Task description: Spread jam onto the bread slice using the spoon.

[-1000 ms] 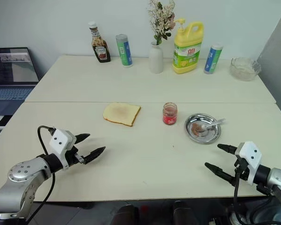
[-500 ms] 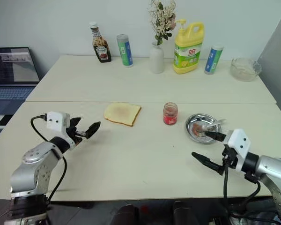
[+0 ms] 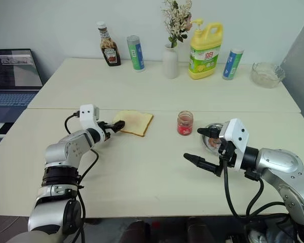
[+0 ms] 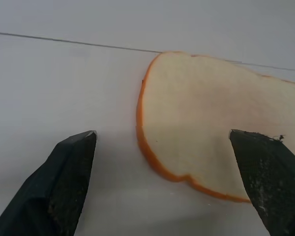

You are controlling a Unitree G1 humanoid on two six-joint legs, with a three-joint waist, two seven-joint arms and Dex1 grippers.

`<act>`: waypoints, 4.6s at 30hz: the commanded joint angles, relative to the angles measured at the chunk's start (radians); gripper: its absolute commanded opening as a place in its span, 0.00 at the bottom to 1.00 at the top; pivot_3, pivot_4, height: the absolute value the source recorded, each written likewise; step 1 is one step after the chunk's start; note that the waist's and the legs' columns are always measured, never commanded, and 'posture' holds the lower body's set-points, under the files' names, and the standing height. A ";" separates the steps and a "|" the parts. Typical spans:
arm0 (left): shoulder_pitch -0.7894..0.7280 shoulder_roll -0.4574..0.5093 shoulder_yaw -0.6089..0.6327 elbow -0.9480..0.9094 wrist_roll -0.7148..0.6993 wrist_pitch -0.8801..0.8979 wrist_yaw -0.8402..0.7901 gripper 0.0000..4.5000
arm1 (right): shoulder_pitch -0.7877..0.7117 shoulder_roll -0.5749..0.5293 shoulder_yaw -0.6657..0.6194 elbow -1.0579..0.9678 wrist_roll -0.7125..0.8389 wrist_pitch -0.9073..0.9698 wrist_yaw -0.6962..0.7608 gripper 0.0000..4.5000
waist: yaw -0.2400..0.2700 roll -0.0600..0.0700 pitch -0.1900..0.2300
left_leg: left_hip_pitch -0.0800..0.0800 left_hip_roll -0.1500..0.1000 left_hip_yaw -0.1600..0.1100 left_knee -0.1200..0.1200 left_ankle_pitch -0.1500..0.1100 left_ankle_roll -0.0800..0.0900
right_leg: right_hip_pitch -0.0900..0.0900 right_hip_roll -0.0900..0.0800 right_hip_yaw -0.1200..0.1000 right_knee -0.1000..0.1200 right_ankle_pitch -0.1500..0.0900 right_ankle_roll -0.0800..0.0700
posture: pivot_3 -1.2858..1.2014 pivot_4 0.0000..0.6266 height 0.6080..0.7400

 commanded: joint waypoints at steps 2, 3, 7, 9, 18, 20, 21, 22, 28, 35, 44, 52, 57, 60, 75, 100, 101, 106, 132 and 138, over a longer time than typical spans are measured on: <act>-0.049 0.004 -0.013 0.052 0.016 0.037 0.002 1.00 | 0.016 0.005 -0.039 -0.042 0.036 -0.003 -0.019 0.99 | 0.000 0.000 0.000 | 0.000 0.000 0.000 0.000 0.000 0.000 | 0.000 0.000 0.000 0.000 0.000 0.000 | 0.52 0.24 1.00; -0.055 0.006 -0.019 0.057 0.018 0.049 -0.006 0.96 | 0.020 0.005 -0.042 -0.043 0.039 -0.003 -0.021 1.00 | 0.000 0.000 0.000 | 0.000 0.000 0.000 0.000 0.000 0.000 | 0.000 0.000 0.000 0.001 0.000 0.000 | 0.52 0.24 1.00; -0.066 0.009 -0.028 0.064 0.022 0.079 -0.024 0.74 | 0.030 -0.002 -0.047 -0.045 0.041 -0.010 -0.024 1.00 | 0.000 0.000 0.000 | 0.000 0.000 0.000 0.000 0.000 0.000 | 0.000 0.000 0.000 0.001 0.000 0.000 | 0.52 0.24 1.00; -0.070 0.011 -0.033 0.063 0.021 0.107 -0.035 0.60 | 0.029 0.003 -0.051 -0.044 0.053 -0.009 -0.032 1.00 | 0.001 0.000 0.000 | 0.000 0.000 0.000 0.000 0.000 0.000 | 0.000 0.000 0.000 0.001 0.000 0.000 | 0.52 0.24 1.00; -0.050 0.042 -0.068 0.014 0.021 0.171 -0.111 0.00 | 0.035 -0.002 -0.050 -0.041 0.053 -0.016 -0.030 1.00 | 0.000 0.000 0.000 | 0.001 0.000 0.000 0.000 0.000 0.000 | 0.000 0.000 0.000 0.001 0.000 0.000 | 0.52 0.24 1.00; -0.024 0.063 -0.087 -0.037 0.004 0.202 -0.167 0.00 | 0.042 -0.007 -0.053 -0.037 0.048 -0.019 -0.025 1.00 | -0.001 0.000 0.000 | 0.001 0.000 0.000 0.000 0.000 0.000 | 0.000 0.000 0.000 0.001 0.000 0.000 | 0.52 0.24 1.00; -0.015 0.072 -0.090 -0.058 -0.007 0.218 -0.191 0.00 | 0.044 -0.008 -0.054 -0.036 0.047 -0.020 -0.023 1.00 | -0.001 0.000 0.000 | 0.001 0.000 0.001 0.000 0.000 0.000 | 0.000 0.000 0.001 0.001 0.000 0.000 | 0.52 0.24 1.00; -0.001 0.085 -0.093 -0.088 -0.024 0.239 -0.221 0.00 | 0.046 -0.010 -0.055 -0.034 0.044 -0.021 -0.021 1.00 | -0.001 0.000 0.000 | 0.000 0.000 0.001 0.000 0.000 0.000 | 0.000 0.000 0.001 0.000 0.000 0.000 | 0.52 0.24 1.00; 0.136 0.209 -0.138 -0.314 -0.124 0.351 -0.424 0.00 | 0.060 -0.025 -0.069 -0.024 0.044 -0.020 -0.001 1.00 | -0.002 0.000 0.000 | 0.000 0.000 0.001 0.000 0.000 0.000 | 0.000 0.000 0.000 0.001 0.000 0.000 | 0.52 0.24 1.00; 0.331 0.331 -0.209 -0.586 -0.210 0.396 -0.560 0.00 | 0.112 -0.078 -0.079 -0.018 0.064 -0.004 0.076 1.00 | -0.001 0.000 0.000 | 0.000 0.001 0.001 0.000 0.000 0.000 | -0.001 0.000 0.001 0.001 0.000 0.000 | 0.52 0.24 1.00; 0.416 0.178 -0.169 -0.797 -0.284 0.524 -0.403 0.00 | 0.212 -0.170 -0.059 -0.043 0.049 -0.008 0.185 1.00 | 0.002 0.000 0.000 | 0.000 0.000 0.001 0.001 0.000 0.000 | 0.000 -0.001 0.001 0.000 -0.001 0.002 | 0.52 0.24 1.00; 0.432 0.187 -0.186 -0.870 -0.289 0.520 -0.358 0.00 | 0.221 -0.169 -0.049 -0.032 0.023 -0.031 0.199 1.00 | 0.000 -0.001 0.000 | 0.001 0.000 0.001 0.000 0.000 0.000 | 0.000 0.000 0.001 0.000 -0.002 0.002 | 0.52 0.24 1.00; 0.447 0.248 -0.250 -0.887 -0.212 0.406 -0.348 0.21 | 0.227 -0.166 -0.038 -0.033 0.013 -0.039 0.202 1.00 | 0.000 -0.001 0.000 | 0.001 0.000 0.001 0.000 0.000 0.000 | 0.000 0.000 0.001 0.000 -0.002 0.002 | 0.52 0.24 1.00; 0.478 0.271 -0.272 -0.897 -0.185 0.365 -0.345 0.42 | 0.232 -0.164 -0.036 -0.036 0.010 -0.039 0.203 1.00 | 0.000 -0.001 0.000 | 0.001 0.000 0.001 0.000 0.000 0.000 | 0.000 0.000 0.002 -0.001 -0.001 0.002 | 0.52 0.24 1.00; 0.626 0.313 -0.021 -0.923 -0.167 0.009 -0.394 0.92 | 0.303 -0.121 -0.113 -0.019 -0.004 -0.081 0.176 1.00 | 0.002 -0.001 0.001 | 0.001 0.001 0.002 0.000 0.000 0.000 | -0.001 0.000 0.002 0.000 -0.003 0.004 | 0.52 0.24 1.00; 0.243 0.345 -0.396 -0.913 -0.097 -0.300 -0.770 1.00 | -0.008 0.362 -0.388 0.592 0.088 -0.050 -0.392 1.00 | -0.005 0.001 0.001 | 0.001 0.001 0.004 0.000 0.000 0.000 | -0.002 0.002 0.004 0.000 -0.001 0.000 | 0.52 0.24 1.00; 0.232 0.339 -0.407 -0.904 -0.085 -0.308 -0.772 1.00 | -0.031 0.369 -0.392 0.635 0.083 -0.061 -0.394 1.00 | -0.005 0.001 0.001 | 0.001 0.001 0.004 0.000 0.000 0.000 | -0.002 0.001 0.004 0.000 0.000 0.000 | 0.52 0.24 1.00; 0.206 0.325 -0.432 -0.884 -0.059 -0.321 -0.782 1.00 | -0.104 0.377 -0.416 0.769 0.088 -0.091 -0.393 1.00 | -0.005 0.002 0.001 | 0.000 0.001 0.004 -0.001 0.000 0.000 | -0.002 0.001 0.004 0.000 0.000 -0.001 | 0.52 0.24 1.00; 0.202 0.289 -0.458 -0.878 0.005 -0.336 -0.770 1.00 | -0.351 0.364 -0.367 1.178 0.029 -0.113 -0.253 0.79 | -0.006 0.003 0.001 | 0.000 0.001 0.005 -0.001 0.000 0.000 | -0.003 0.001 0.004 0.000 0.000 -0.001 | 0.52 0.24 1.00; 0.204 0.285 -0.461 -0.876 0.015 -0.342 -0.769 1.00 | -0.358 0.362 -0.370 1.185 0.031 -0.125 -0.237 0.30 | -0.005 0.003 0.001 | 0.000 0.001 0.005 -0.001 0.000 0.000 | -0.003 0.001 0.004 0.000 0.000 -0.001 | 0.52 0.24 1.00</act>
